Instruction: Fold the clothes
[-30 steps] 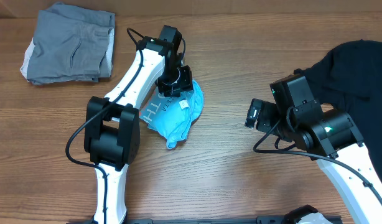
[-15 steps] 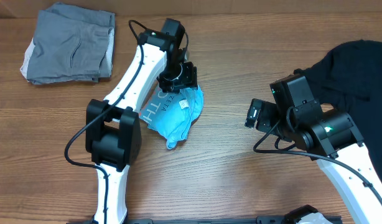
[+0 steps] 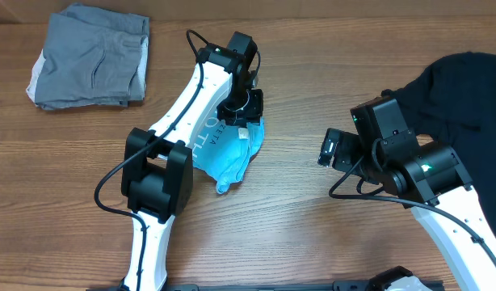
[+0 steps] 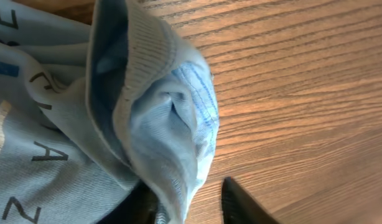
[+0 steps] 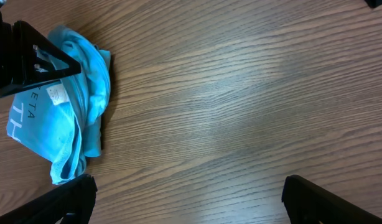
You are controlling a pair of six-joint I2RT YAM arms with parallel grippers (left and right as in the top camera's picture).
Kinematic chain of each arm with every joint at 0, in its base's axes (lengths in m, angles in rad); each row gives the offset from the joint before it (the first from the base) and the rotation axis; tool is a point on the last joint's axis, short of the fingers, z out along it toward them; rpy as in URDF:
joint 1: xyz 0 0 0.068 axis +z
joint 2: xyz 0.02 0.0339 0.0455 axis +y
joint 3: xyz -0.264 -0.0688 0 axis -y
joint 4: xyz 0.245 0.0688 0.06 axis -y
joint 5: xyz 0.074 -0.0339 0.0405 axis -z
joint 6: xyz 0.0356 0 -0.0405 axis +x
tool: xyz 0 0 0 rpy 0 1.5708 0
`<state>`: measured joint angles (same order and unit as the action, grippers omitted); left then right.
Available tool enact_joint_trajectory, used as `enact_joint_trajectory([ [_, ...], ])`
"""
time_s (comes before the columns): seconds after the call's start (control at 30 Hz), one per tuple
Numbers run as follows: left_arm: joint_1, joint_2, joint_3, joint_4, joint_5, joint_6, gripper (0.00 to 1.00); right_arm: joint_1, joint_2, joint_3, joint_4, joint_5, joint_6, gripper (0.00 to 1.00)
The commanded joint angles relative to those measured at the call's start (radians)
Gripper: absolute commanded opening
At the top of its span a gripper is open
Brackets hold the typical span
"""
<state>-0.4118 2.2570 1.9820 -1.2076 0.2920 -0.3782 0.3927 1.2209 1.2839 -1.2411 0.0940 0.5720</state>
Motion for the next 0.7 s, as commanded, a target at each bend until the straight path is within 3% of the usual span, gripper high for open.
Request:
enact_joint_trajectory([
  [0.0,-0.013,0.012,-0.001,0.003,-0.01,0.015,0.22,-0.002,0.001,0.006,0.005,0.01,0.002,1.0],
  [0.1,-0.029,0.012,-0.005,0.01,-0.011,0.006,0.09,-0.002,0.001,0.006,0.005,0.01,0.002,1.0],
  [0.23,-0.069,0.012,-0.006,0.006,-0.01,0.004,0.07,-0.002,0.001,0.006,0.005,0.01,0.002,1.0],
  [0.37,-0.111,0.012,-0.006,-0.021,-0.011,0.004,0.11,-0.002,0.001,0.006,0.005,0.01,0.002,1.0],
  [0.43,-0.128,0.012,-0.006,-0.038,-0.012,0.006,0.26,-0.002,0.001,0.006,0.005,0.01,0.002,1.0],
  [0.57,-0.144,0.012,-0.006,-0.062,-0.011,0.017,0.3,-0.002,0.001,0.006,0.005,0.01,0.002,1.0],
  [0.67,-0.145,0.012,-0.006,-0.087,-0.011,0.026,0.26,-0.002,0.001,0.006,0.005,0.01,0.002,1.0],
])
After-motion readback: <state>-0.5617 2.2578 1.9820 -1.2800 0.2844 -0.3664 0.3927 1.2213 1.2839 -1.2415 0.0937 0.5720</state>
